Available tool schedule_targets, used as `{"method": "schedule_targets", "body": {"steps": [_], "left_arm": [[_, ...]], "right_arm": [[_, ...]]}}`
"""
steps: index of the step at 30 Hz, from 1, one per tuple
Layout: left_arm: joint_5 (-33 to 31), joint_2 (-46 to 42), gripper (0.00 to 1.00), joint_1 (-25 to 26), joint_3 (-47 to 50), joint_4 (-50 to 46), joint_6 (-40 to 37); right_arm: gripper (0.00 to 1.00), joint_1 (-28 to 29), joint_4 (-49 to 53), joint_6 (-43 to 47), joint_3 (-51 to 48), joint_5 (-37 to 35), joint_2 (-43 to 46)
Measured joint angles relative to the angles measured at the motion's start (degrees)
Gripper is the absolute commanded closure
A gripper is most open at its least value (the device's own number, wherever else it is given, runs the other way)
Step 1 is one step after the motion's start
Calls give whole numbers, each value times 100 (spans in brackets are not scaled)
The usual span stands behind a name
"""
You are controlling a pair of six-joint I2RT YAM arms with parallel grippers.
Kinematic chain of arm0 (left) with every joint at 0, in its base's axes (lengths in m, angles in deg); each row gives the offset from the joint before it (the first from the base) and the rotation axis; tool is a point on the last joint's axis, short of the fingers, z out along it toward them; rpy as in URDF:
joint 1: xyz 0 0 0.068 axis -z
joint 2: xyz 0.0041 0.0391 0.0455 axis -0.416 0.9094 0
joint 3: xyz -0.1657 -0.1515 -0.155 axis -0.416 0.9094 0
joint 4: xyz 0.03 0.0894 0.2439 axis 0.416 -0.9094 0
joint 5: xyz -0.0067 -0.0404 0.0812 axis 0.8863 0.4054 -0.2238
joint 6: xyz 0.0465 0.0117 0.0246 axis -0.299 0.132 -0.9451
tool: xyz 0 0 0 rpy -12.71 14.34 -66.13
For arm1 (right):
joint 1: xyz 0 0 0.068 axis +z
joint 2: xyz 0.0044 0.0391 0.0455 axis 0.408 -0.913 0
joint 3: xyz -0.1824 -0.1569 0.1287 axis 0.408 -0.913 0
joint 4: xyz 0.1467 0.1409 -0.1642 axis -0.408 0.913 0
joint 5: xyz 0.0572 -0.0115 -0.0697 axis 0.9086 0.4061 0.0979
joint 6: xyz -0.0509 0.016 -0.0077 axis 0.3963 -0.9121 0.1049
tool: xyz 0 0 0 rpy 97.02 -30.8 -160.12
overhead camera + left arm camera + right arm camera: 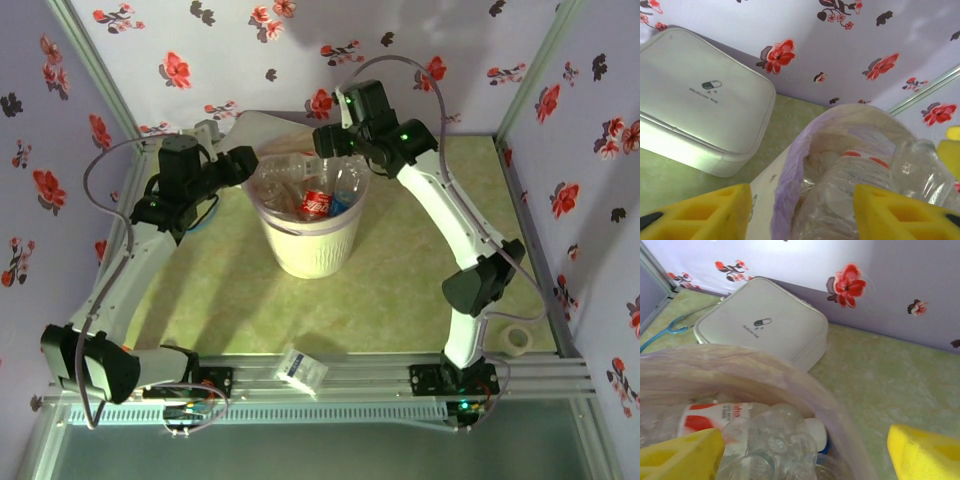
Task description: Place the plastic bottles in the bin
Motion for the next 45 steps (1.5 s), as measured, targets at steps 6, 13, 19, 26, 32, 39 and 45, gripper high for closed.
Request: {"method": "schedule_targets", "body": {"steps": [6,13,19,26,32,39,45], "left_arm": [[-59,-109,31,0,-15,-138,-129],[-103,-109,28,0,-13,-138,-151],[-107,-109,28,-4,76,-39,-146],[-166,-105,27,-7,267,92,-142],[-197,-87,1,-15,186,-125,-258],[-319,-210,0,-186,-264,-481,-730],[-737,-1051,0,-848,74,-494,-918]], "right_arm": [[16,-127,-417,-262,-391,98,55],[16,-157,-708,-476,-595,254,76],[14,-201,-323,-474,-199,267,-37],[6,-417,304,-450,586,271,-295],[1,-667,476,-452,859,356,-245],[1,-1222,-9,-518,-1141,175,1067],[1,-1764,-772,-605,-3390,-278,2420]]}}
